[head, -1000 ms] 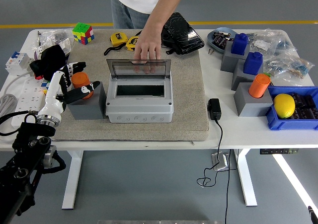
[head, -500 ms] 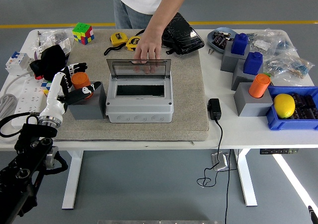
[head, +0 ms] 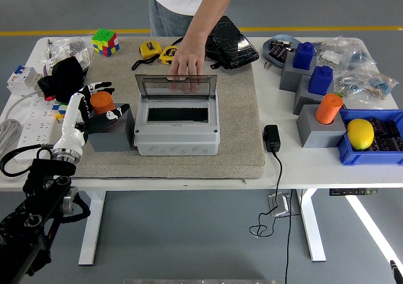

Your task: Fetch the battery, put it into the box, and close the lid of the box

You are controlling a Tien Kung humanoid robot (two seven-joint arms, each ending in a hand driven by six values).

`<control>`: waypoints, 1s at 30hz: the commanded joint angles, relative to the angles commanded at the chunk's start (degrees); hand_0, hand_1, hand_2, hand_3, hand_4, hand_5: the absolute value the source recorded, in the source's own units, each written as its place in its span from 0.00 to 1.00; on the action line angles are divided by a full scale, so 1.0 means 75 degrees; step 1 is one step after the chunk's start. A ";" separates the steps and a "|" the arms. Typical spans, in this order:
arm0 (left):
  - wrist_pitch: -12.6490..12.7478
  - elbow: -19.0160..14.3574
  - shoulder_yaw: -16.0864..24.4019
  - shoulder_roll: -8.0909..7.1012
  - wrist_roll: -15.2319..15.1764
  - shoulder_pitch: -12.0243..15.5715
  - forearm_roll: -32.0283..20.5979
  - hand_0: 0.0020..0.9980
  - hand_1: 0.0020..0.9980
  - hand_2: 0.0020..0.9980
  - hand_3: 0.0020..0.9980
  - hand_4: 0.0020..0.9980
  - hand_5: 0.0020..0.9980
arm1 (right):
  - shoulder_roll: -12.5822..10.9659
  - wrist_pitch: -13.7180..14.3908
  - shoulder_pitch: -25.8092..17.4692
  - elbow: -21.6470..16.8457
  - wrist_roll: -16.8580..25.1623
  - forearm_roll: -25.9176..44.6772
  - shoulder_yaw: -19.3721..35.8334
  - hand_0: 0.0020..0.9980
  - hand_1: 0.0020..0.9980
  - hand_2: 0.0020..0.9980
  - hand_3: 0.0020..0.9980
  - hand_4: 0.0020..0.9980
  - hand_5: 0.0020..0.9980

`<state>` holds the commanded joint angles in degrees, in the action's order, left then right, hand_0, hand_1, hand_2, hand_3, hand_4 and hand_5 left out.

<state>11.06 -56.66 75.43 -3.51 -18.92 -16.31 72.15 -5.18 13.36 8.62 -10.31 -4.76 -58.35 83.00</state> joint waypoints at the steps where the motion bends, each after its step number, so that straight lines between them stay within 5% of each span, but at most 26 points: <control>1: 0.0006 0.0001 -0.0017 0.0000 -0.0002 0.0003 -0.0007 0.57 0.65 0.54 0.57 1.00 0.09 | 0.0000 0.0000 -0.0001 0.0000 0.0001 0.0008 -0.0005 0.82 0.81 0.77 0.79 1.00 1.00; 6: 0.0054 0.0015 -0.0071 0.0030 -0.0019 0.0016 -0.0020 0.57 0.65 0.54 0.57 1.00 0.09 | -0.0004 0.0005 0.0003 0.0000 0.0004 0.0008 -0.0007 0.82 0.81 0.77 0.79 1.00 1.00; 7: 0.0067 0.0017 -0.0076 0.0034 -0.0022 0.0020 -0.0022 0.47 0.59 0.47 0.50 1.00 0.08 | -0.0004 0.0007 0.0002 0.0000 0.0006 0.0009 -0.0009 0.82 0.81 0.77 0.79 1.00 1.00; 12: 0.0137 0.0020 -0.0098 0.0025 -0.0041 0.0018 -0.0045 0.47 0.59 0.47 0.50 1.00 0.08 | -0.0010 0.0009 -0.0002 0.0000 -0.0002 0.0000 -0.0009 0.82 0.81 0.77 0.79 1.00 1.00; 13: 0.0153 0.0024 -0.0101 0.0023 -0.0043 0.0015 -0.0051 0.35 0.51 0.40 0.42 1.00 0.08 | -0.0011 0.0007 -0.0004 0.0000 -0.0005 -0.0009 -0.0005 0.82 0.81 0.77 0.79 1.00 1.00; 18: 0.0221 0.0052 -0.0142 0.0037 -0.0048 0.0022 -0.0054 0.35 0.51 0.40 0.42 1.00 0.08 | -0.0011 0.0008 -0.0004 0.0000 -0.0005 -0.0018 0.0005 0.82 0.81 0.77 0.79 1.00 1.00; 19: 0.0239 0.0061 -0.0163 0.0041 -0.0049 0.0023 -0.0058 0.22 0.36 0.33 0.34 1.00 0.08 | -0.0013 0.0010 -0.0001 0.0000 -0.0004 -0.0017 0.0008 0.82 0.81 0.77 0.79 1.00 1.00; 30: 0.0710 0.0130 -0.0355 0.0098 -0.0226 -0.0044 -0.0275 0.21 0.26 0.27 0.26 1.00 0.08 | -0.0012 0.0007 0.0011 0.0000 0.0005 -0.0018 0.0018 0.82 0.81 0.77 0.79 1.00 1.00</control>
<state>16.38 -55.69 72.77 -2.78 -20.61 -16.65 70.09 -5.27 13.42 8.70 -10.31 -4.73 -58.49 83.13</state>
